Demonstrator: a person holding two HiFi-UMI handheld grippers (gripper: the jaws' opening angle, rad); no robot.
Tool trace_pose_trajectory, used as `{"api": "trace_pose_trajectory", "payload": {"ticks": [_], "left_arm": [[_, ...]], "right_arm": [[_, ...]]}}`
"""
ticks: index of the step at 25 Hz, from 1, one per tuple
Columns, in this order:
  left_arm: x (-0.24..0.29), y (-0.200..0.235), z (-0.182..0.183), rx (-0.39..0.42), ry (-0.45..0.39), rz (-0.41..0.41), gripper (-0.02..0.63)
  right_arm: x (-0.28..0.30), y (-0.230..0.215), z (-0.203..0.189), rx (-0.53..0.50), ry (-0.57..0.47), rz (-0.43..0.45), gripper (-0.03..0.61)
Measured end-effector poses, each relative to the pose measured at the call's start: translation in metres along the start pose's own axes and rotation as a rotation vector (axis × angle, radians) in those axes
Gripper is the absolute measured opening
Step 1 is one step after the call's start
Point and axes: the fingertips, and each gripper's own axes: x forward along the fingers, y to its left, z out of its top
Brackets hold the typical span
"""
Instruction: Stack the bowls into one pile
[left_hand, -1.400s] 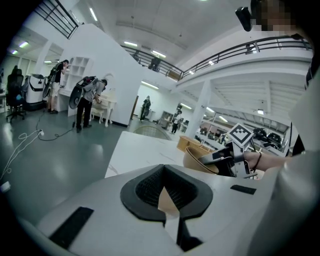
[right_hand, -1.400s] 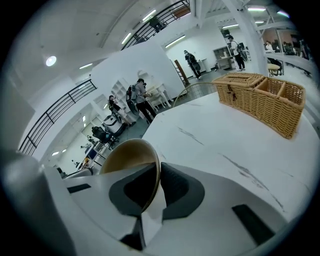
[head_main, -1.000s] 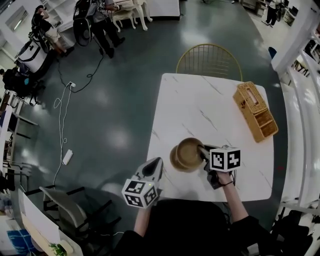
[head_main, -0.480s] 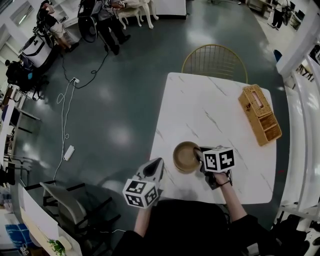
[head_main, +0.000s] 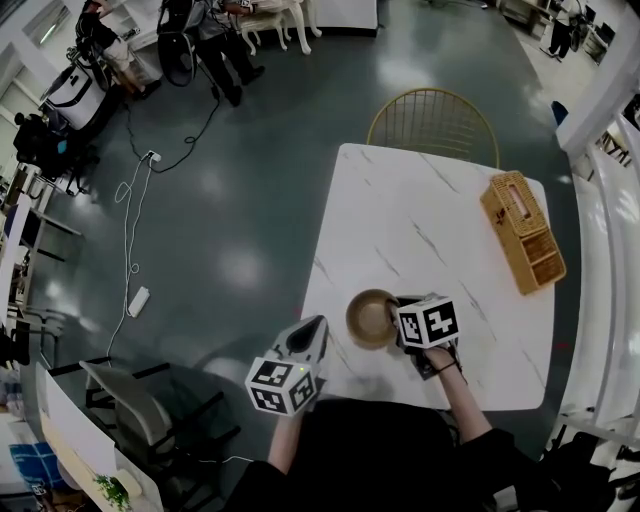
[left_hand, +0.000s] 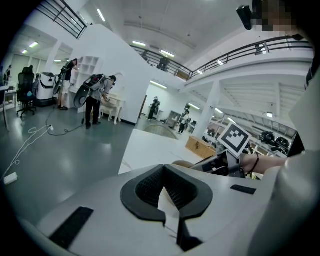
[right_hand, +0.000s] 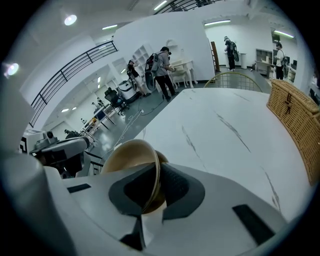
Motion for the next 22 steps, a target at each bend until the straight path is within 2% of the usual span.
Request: {"api": "trace_pose_trajectory", "payload": {"ticks": [6,22], "left_arm": [[0.0009,0.0031,0.0021,-0.005,-0.002,0.007,0.014],[-0.001,0.007,-0.0012,-0.019,0.004,0.023,0.015]], "right_arm": [[0.0047,-0.001,-0.0034,-0.046,0.028,-0.035,0.03],[0.0053,-0.0033,-0.0028,-0.166,0.023,-0.149,0.031]]}}
